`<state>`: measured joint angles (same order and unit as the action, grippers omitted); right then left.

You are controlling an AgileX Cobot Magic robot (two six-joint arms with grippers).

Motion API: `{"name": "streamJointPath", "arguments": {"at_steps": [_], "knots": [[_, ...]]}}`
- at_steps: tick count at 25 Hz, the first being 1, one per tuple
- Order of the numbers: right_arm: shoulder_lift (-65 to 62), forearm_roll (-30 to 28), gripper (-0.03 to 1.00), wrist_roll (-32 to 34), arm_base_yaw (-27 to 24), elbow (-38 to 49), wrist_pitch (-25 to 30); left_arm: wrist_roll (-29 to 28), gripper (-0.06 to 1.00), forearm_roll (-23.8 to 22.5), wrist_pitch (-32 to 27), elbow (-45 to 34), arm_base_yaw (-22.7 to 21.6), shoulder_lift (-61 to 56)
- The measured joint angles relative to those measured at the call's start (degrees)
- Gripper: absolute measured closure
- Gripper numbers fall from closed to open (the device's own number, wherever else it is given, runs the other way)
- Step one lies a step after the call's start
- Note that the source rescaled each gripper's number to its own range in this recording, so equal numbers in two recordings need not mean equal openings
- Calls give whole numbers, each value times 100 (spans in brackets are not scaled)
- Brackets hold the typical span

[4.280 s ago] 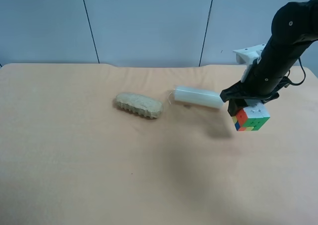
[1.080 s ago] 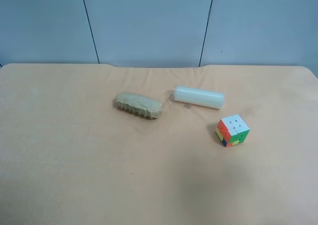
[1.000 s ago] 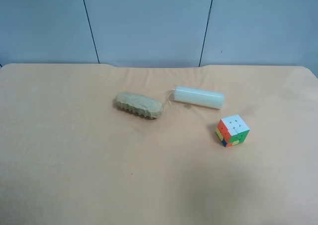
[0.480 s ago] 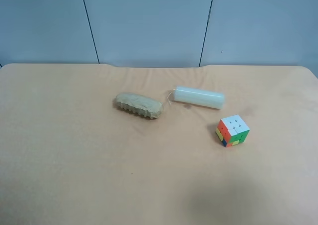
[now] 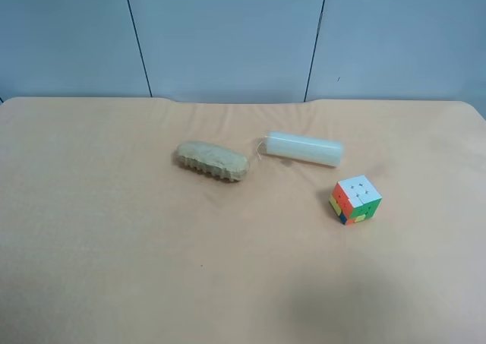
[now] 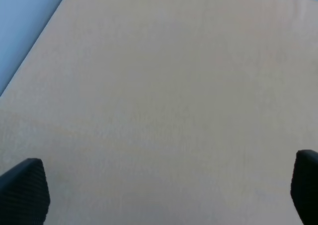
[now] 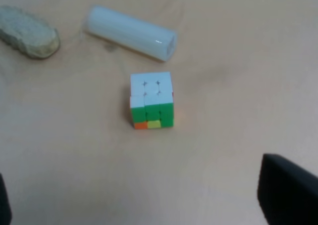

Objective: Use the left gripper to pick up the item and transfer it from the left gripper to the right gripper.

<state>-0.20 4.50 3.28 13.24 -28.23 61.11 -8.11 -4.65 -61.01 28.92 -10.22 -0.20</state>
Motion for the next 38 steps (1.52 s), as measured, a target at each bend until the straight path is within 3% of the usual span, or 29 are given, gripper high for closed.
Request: {"name": "streamJointPath", "arguments": {"at_steps": [9,38], "knots": [[0,0,-2,0,-1072,0,-4,0,-6,0,0,0,0,0],[0,0,-2,0,-1087,0,-4,0,-6,0,0,0,0,0]]}}
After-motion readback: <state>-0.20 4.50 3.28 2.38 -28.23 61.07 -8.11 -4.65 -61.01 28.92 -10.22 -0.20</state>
